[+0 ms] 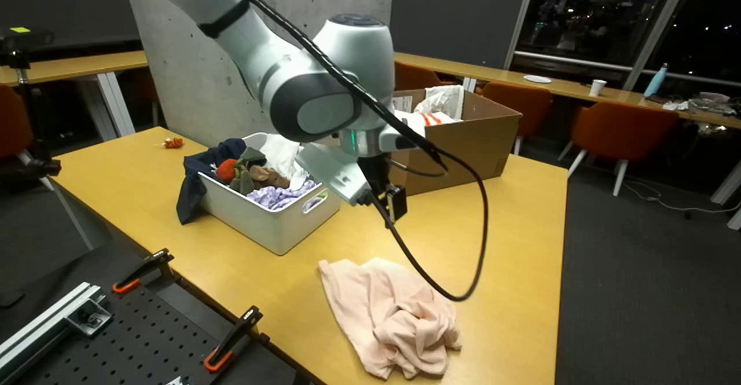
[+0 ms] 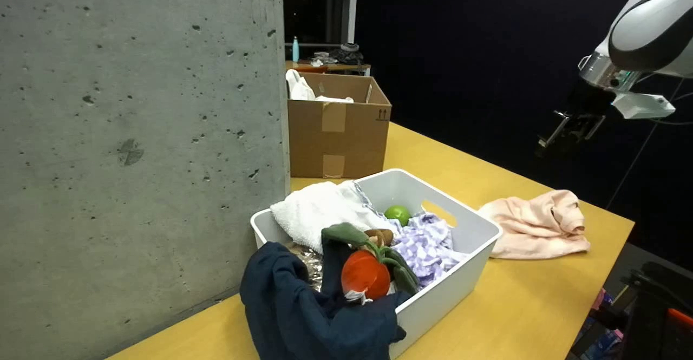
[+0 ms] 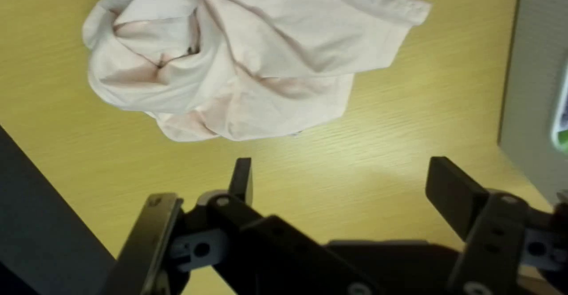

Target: Remove the pink clothe and peach plush toy from the box and put them on the table and the cover the peach with the pink cloth

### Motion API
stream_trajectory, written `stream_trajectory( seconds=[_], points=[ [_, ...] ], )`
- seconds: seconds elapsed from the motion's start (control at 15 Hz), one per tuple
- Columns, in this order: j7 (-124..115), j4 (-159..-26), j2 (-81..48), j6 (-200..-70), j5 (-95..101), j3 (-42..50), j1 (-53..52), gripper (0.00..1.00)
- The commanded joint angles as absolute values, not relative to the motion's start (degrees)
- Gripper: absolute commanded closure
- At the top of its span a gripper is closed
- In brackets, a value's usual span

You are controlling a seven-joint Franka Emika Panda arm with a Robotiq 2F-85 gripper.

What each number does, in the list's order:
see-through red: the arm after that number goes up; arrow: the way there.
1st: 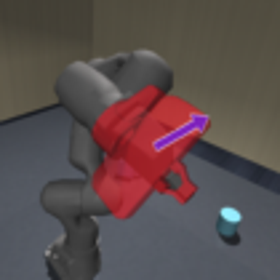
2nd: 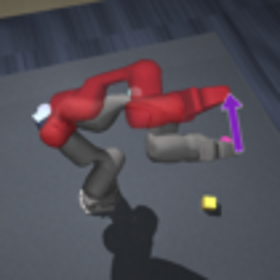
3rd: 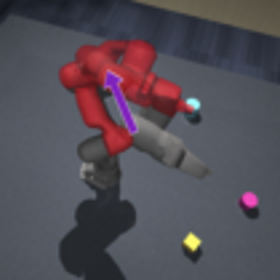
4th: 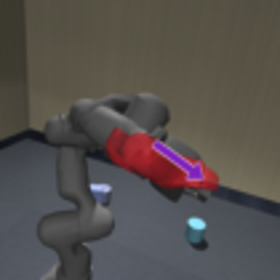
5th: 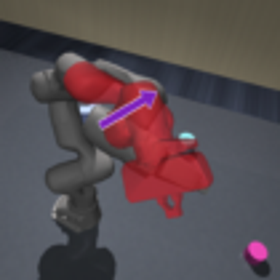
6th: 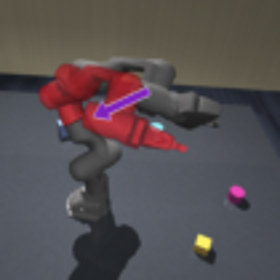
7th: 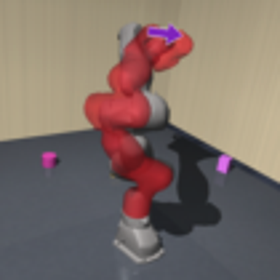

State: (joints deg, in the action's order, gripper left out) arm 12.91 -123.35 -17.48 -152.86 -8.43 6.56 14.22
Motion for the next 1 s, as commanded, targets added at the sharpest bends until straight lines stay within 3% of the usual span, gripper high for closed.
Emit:
stream_trajectory(
  seconds=[0.0, 0.27, 0.93],
  points=[
    [6.7, -132.4, -7.7, -152.7, -5.0, 5.4, 8.5, 0.0],
    [1.1, -137.0, -3.3, -152.5, -4.5, 1.4, 2.2, 0.0],
    [-6.1, -126.1, -16.6, -153.2, -3.1, -7.0, -8.8, 0.0]
  ],
)
